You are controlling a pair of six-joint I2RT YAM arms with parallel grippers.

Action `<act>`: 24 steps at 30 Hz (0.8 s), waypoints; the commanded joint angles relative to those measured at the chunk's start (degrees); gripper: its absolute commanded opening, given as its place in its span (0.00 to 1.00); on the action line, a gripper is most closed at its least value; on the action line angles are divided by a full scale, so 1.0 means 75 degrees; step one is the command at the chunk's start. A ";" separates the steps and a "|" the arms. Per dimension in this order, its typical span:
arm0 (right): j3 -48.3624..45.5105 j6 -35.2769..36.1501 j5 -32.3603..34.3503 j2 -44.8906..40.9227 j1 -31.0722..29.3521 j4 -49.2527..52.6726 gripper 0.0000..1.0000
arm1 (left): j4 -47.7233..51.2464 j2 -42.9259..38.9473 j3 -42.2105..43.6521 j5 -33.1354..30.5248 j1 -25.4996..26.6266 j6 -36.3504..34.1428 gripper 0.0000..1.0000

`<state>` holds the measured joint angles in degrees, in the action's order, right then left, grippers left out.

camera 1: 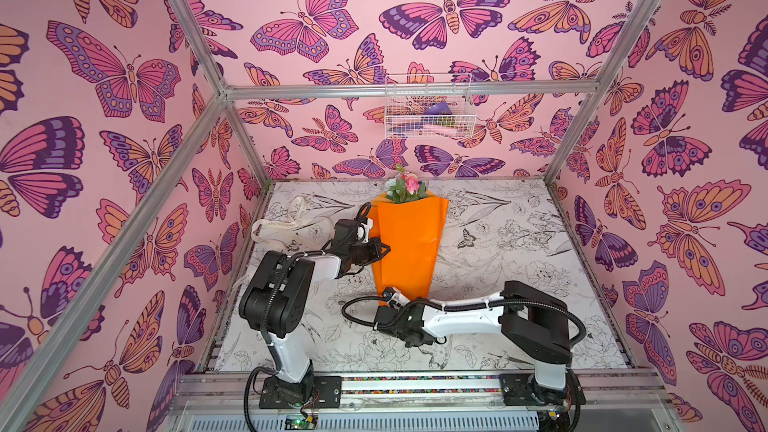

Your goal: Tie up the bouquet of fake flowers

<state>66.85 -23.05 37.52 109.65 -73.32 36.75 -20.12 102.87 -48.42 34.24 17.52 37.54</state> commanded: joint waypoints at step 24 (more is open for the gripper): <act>-0.0716 -0.0797 -0.4324 -0.3768 0.4461 -0.1900 0.35 | 0.0249 -0.0409 0.0490 -0.0696 -0.0034 -0.0915 0.00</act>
<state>59.83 -26.02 10.63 81.69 -44.25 25.43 -19.16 100.88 -46.02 30.44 17.52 31.94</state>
